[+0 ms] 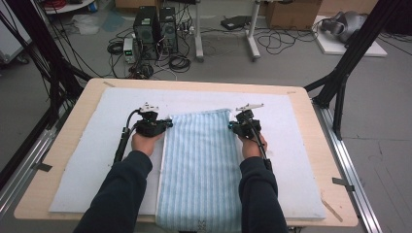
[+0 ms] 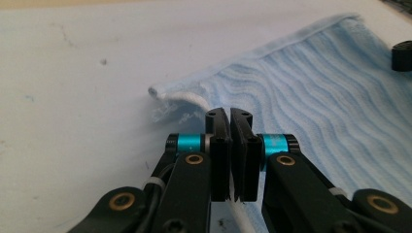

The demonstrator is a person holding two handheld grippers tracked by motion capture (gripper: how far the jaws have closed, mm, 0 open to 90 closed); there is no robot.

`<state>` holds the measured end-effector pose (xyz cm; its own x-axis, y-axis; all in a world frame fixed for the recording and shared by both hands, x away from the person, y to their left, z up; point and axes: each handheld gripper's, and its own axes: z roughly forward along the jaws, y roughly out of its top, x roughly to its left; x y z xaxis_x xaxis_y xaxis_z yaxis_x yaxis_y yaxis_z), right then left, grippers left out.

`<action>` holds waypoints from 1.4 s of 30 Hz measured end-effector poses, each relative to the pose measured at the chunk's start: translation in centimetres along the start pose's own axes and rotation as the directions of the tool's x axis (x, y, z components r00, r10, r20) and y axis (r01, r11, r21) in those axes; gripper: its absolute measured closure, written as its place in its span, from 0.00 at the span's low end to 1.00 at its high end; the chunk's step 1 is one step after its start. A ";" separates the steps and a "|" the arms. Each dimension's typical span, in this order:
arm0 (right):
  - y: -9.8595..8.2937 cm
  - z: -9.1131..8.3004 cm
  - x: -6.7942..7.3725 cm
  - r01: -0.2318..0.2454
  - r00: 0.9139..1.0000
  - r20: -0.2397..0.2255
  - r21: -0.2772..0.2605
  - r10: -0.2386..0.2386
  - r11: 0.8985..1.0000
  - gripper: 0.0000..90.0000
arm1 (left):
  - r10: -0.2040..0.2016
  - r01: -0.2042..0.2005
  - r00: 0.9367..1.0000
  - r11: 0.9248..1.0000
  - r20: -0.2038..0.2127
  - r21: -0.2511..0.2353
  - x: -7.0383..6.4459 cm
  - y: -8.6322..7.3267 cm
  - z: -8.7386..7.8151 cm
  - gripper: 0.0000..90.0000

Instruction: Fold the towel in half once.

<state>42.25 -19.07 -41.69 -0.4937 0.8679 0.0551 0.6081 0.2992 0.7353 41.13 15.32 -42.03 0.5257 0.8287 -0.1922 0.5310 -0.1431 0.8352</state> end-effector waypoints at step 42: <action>-11.5 -10.3 4.7 0.058 0.980 -0.185 -0.119 -0.079 0.991 0.85 | 0.094 -0.097 0.956 0.995 0.278 -0.005 -4.9 -9.9 -9.8 0.87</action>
<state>26.46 -22.51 -42.92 -0.6467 0.7532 0.1204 0.5001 0.2995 0.8125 26.74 17.97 -44.29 0.7372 0.6285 -0.2480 0.4741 -0.2197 0.8526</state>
